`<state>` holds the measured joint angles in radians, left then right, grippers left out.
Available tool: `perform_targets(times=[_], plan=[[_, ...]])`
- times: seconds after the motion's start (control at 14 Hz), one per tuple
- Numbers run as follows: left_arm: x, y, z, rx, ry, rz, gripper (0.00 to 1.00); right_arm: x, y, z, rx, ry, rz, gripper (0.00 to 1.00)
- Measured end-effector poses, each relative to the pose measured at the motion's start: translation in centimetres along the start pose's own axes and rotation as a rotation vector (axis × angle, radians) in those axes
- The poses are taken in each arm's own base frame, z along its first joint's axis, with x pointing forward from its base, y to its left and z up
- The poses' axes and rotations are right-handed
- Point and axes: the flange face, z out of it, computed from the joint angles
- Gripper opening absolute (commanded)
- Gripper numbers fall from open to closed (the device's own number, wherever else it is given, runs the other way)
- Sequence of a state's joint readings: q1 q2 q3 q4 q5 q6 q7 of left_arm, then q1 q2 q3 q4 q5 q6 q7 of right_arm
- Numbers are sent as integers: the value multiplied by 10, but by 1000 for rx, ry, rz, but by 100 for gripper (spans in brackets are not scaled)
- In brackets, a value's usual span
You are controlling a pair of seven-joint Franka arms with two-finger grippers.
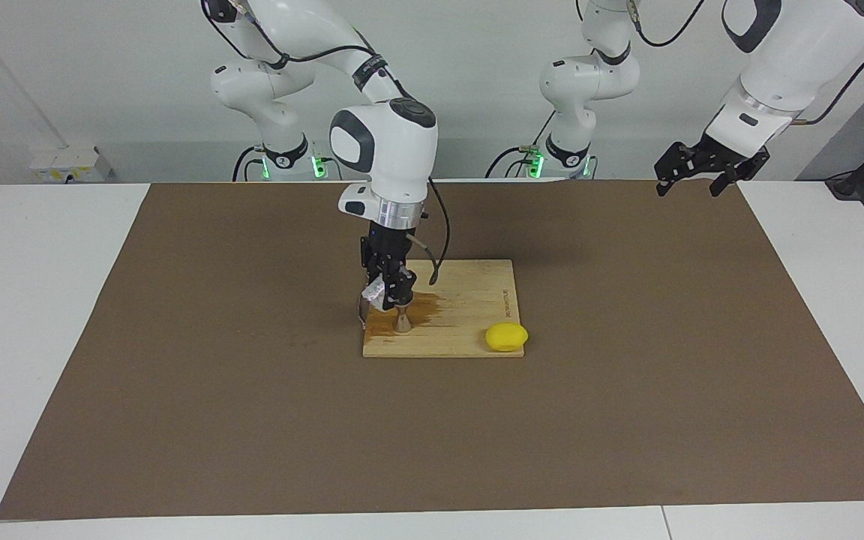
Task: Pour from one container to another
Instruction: 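Tilt the clear cup with the right gripper to pour into the metal cup, then carry the clear cup back and lower it to the table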
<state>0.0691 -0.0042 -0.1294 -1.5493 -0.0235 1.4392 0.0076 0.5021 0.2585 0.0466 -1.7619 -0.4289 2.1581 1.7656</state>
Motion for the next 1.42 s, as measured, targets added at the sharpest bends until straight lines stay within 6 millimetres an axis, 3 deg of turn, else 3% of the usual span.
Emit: perform_targets(times=[0.43,1.0,1.42], plan=[[0,0,0,0,0,0,100,-2,1,0,-18,-94,68,0],[0,0,0,0,0,0,100,17,1,2,-34,-172,161,0],[0,0,0,0,0,0,100,50,5,13,-64,-305,306,0]])
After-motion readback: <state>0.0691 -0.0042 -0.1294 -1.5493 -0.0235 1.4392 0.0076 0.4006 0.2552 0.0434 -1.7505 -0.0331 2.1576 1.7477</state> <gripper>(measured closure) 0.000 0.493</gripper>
